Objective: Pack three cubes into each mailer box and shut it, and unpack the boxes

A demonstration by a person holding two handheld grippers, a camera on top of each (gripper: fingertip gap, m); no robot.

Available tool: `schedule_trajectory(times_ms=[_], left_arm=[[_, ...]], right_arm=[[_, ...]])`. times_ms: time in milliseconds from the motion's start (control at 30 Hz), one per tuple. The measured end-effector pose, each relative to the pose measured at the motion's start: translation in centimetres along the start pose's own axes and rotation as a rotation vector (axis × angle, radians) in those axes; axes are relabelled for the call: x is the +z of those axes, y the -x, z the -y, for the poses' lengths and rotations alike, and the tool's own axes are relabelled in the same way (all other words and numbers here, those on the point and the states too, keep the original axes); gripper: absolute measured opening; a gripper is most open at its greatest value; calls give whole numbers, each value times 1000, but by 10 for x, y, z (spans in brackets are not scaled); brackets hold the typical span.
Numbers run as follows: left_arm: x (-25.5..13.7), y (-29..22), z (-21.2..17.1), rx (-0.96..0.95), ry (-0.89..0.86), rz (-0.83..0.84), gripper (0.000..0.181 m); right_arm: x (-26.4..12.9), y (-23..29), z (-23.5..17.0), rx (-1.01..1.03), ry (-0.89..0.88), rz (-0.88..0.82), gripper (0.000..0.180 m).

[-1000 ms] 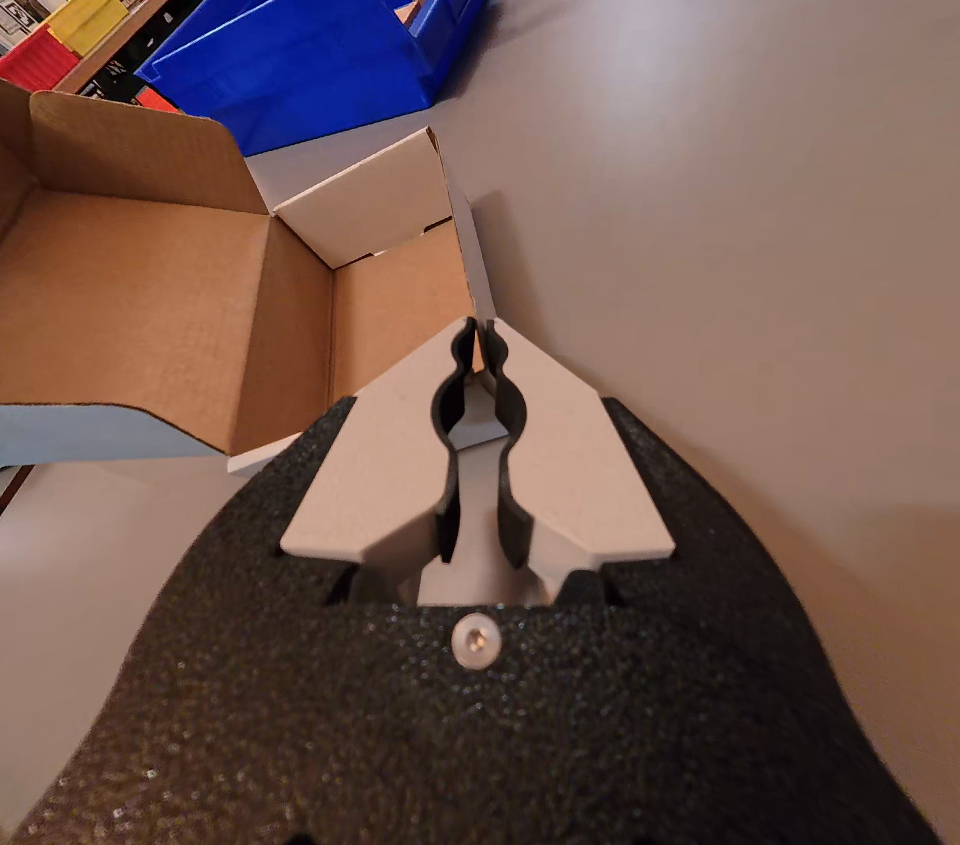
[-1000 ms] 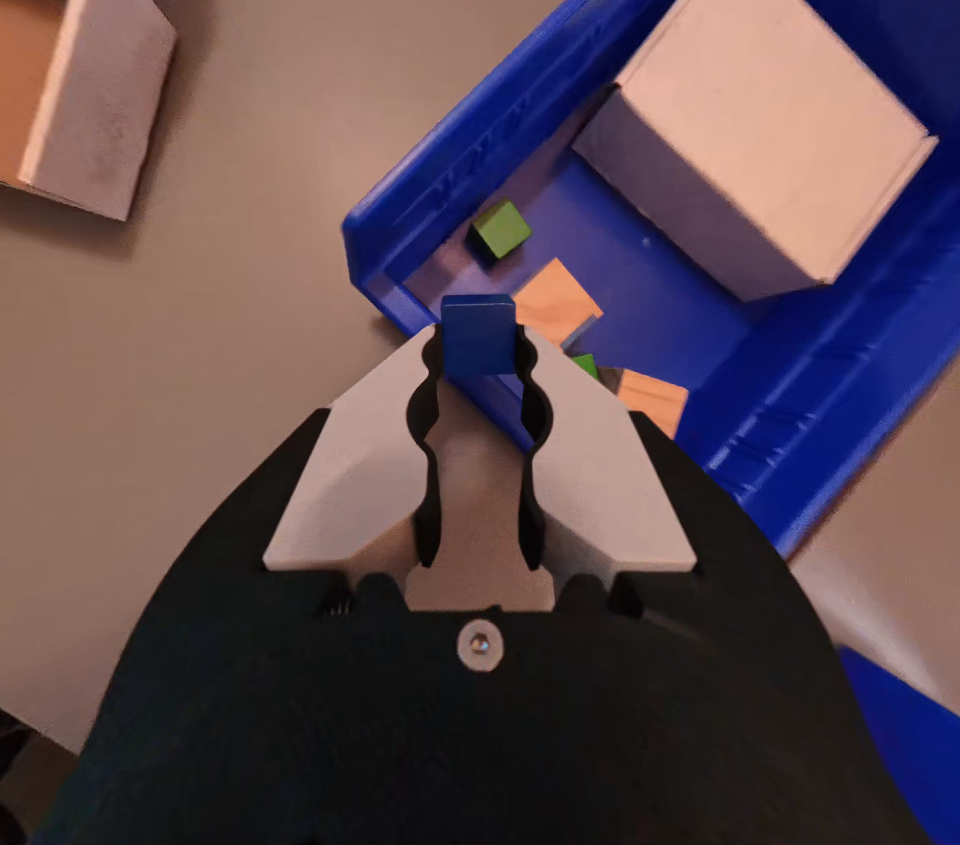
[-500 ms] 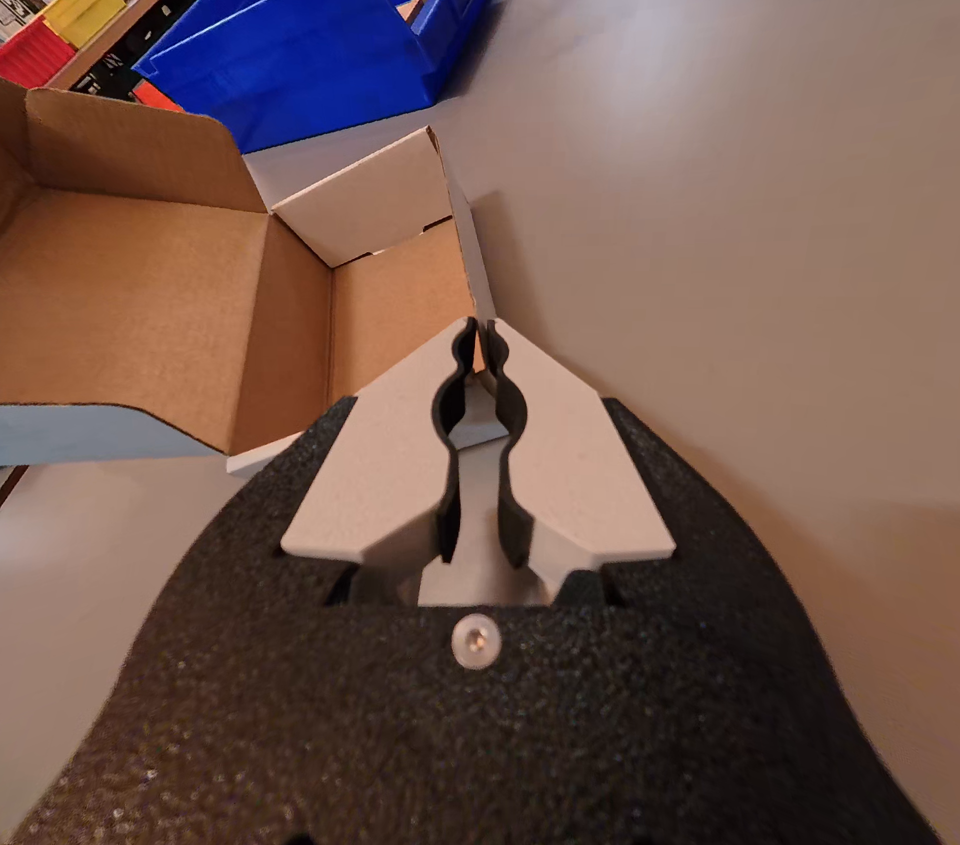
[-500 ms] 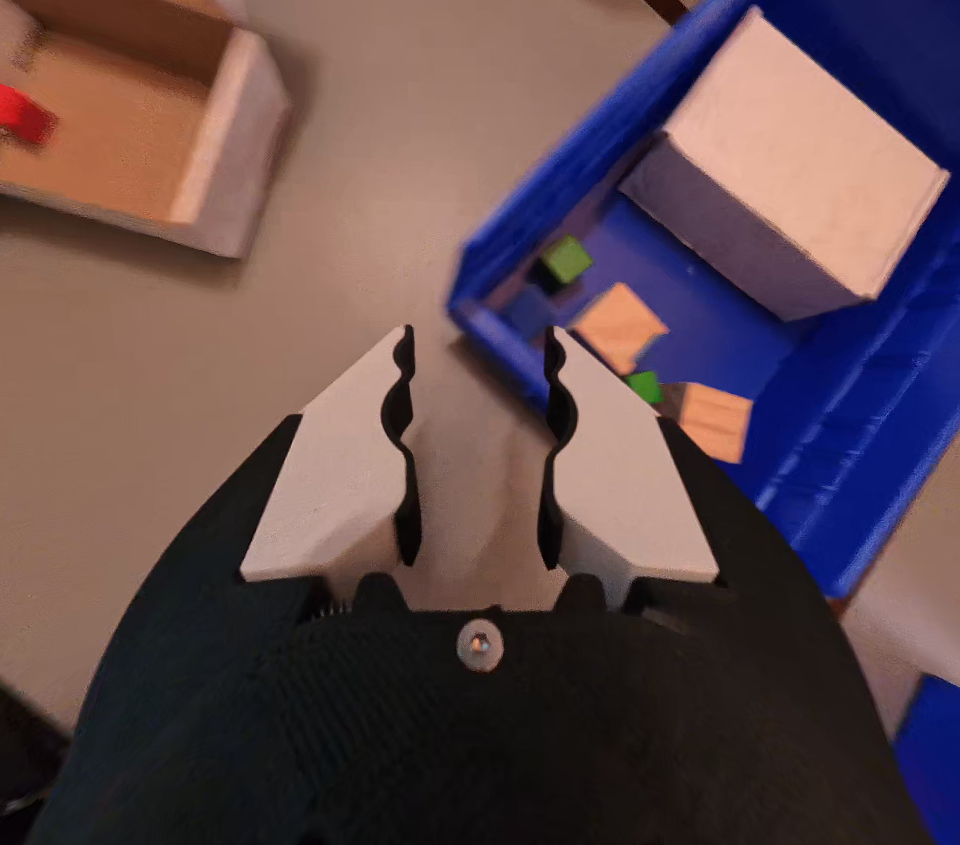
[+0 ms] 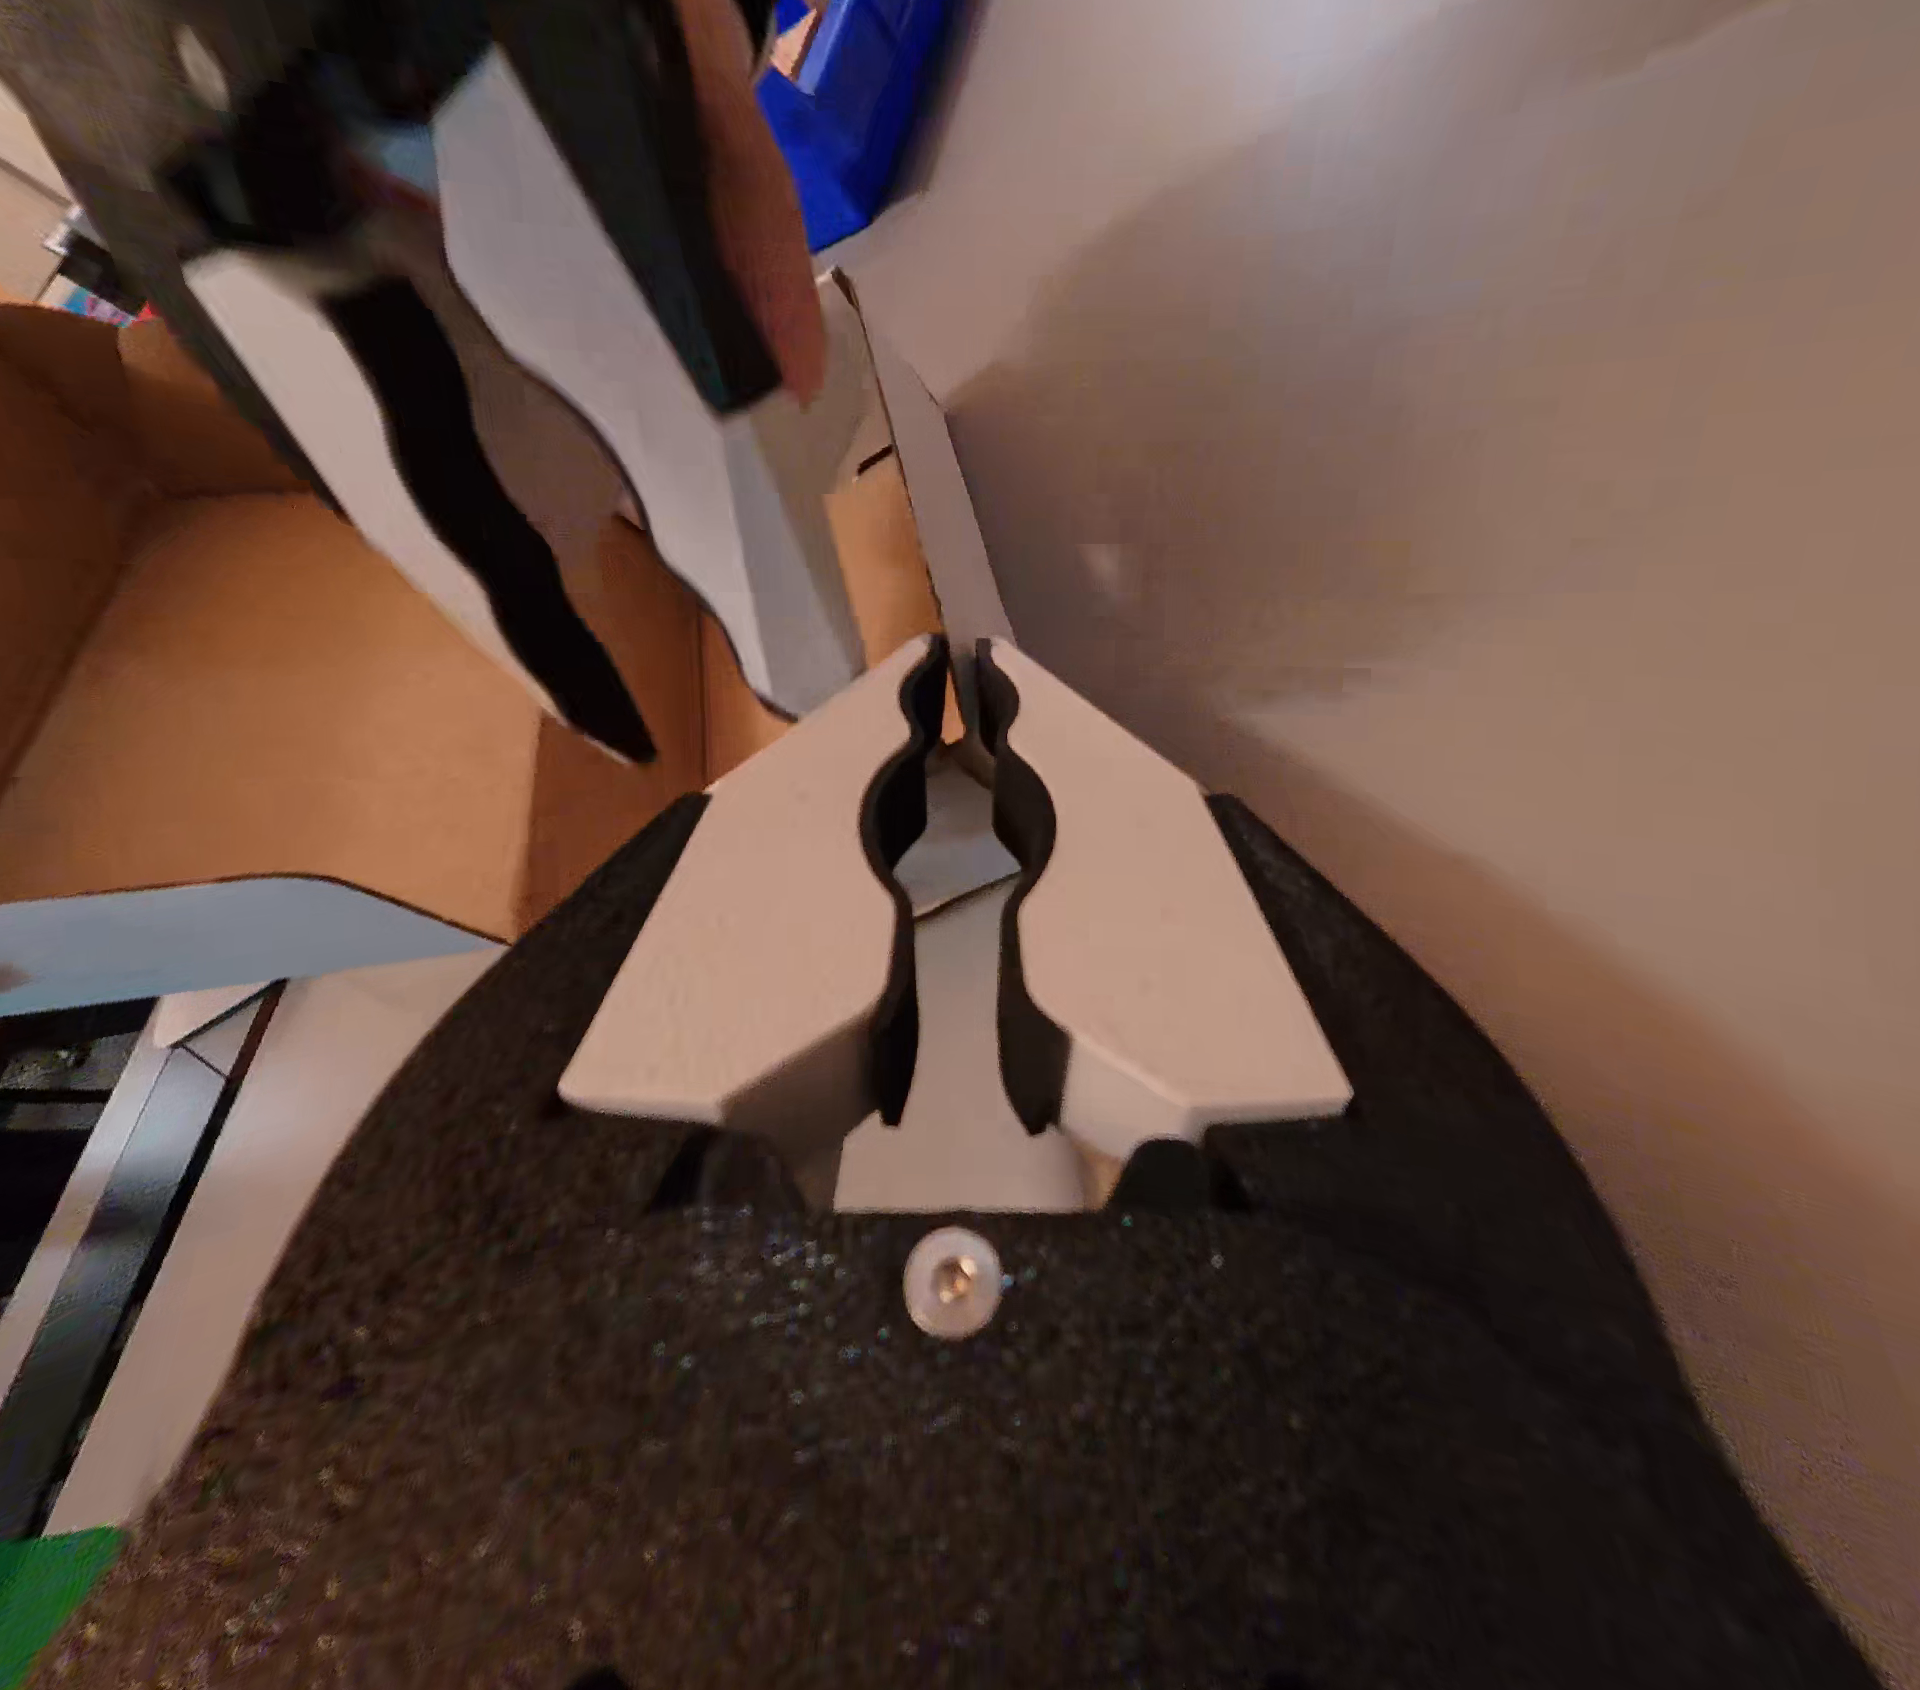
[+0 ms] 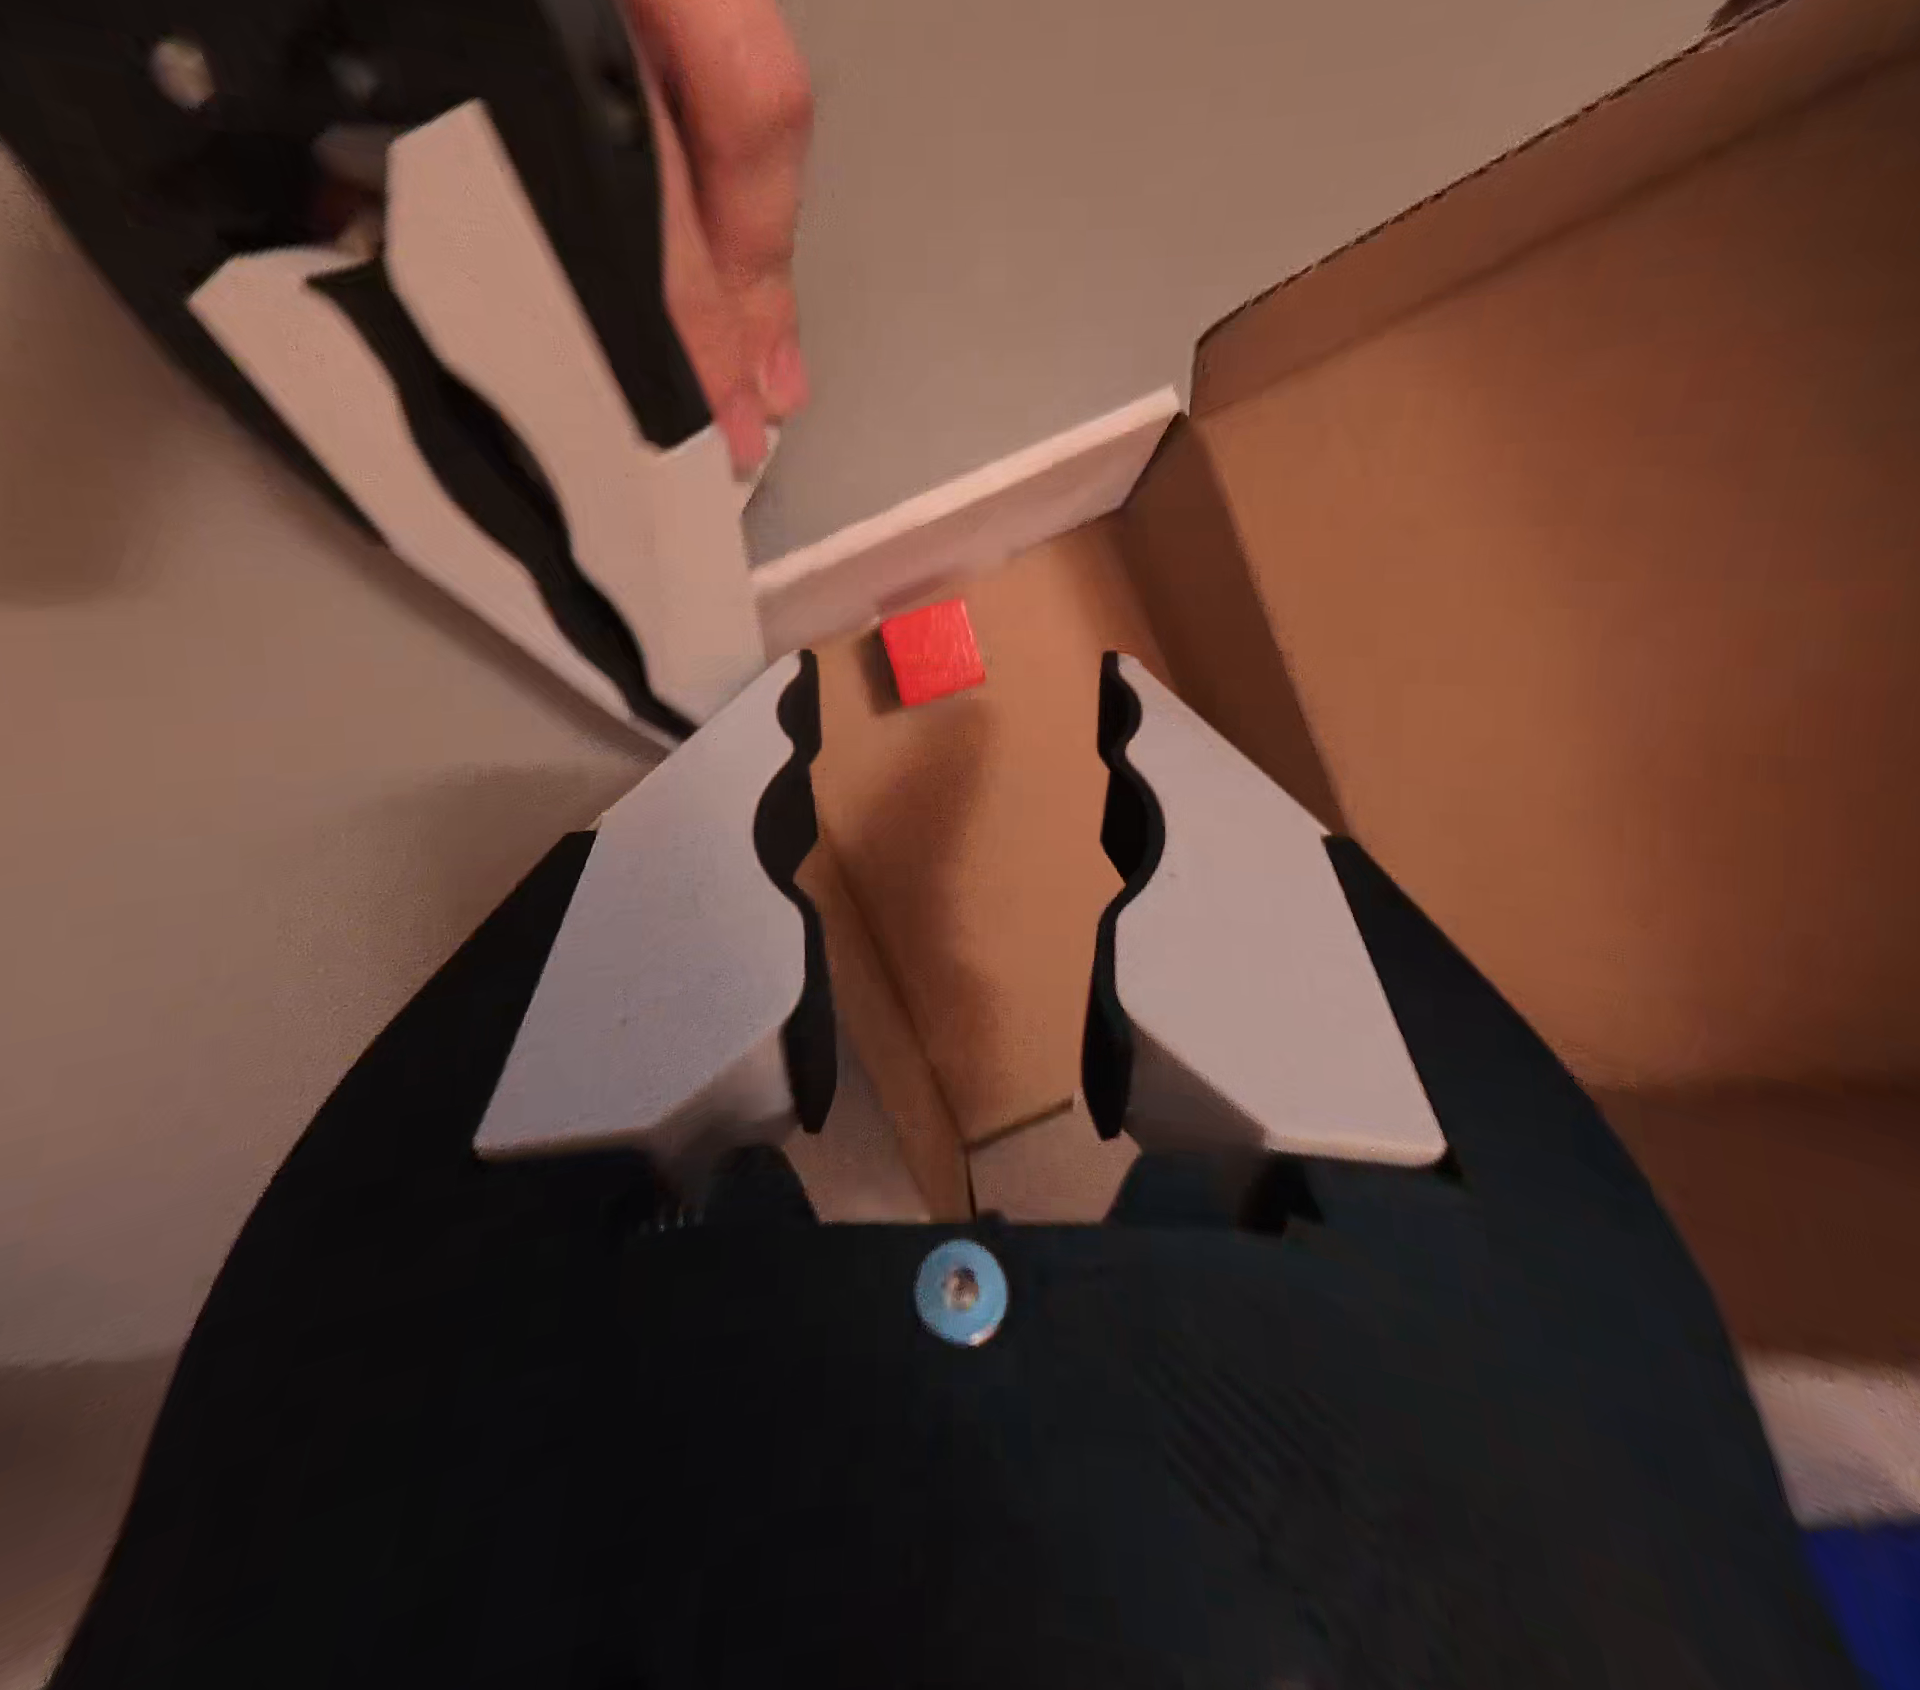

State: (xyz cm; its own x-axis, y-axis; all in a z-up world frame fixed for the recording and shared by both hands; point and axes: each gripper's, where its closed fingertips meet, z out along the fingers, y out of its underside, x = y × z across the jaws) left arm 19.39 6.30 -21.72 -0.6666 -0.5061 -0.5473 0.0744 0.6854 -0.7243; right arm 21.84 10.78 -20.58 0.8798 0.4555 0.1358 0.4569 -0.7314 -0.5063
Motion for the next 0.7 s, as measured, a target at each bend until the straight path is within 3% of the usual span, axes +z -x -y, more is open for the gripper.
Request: schedule_trajectory(times_ms=[133,233,267,400,500,600,700], left_arm=[[0,0,0,-24,-7,-7,2],[0,-1,0,-25,-19,-10,2],[0,0,0,-28,-18,-8,3],[-1,1,-1,-60,-28,-18,3],[-1,0,-1,-57,-27,-13,3],[-1,0,-1,-57,-28,-14,2],[-2,0,-1,-57,-30,-18,3]], right_arm=[[29,-1,-12,-51,87,59,49],[42,6,-17,-87,90,86,30],[43,9,-17,-90,83,105,21],[30,1,-21,-105,87,42,20],[-8,-1,-25,-96,66,-23,20],[-70,-14,-40,-6,-9,-162,20],[-139,-47,-103,202,-16,-402,20]])
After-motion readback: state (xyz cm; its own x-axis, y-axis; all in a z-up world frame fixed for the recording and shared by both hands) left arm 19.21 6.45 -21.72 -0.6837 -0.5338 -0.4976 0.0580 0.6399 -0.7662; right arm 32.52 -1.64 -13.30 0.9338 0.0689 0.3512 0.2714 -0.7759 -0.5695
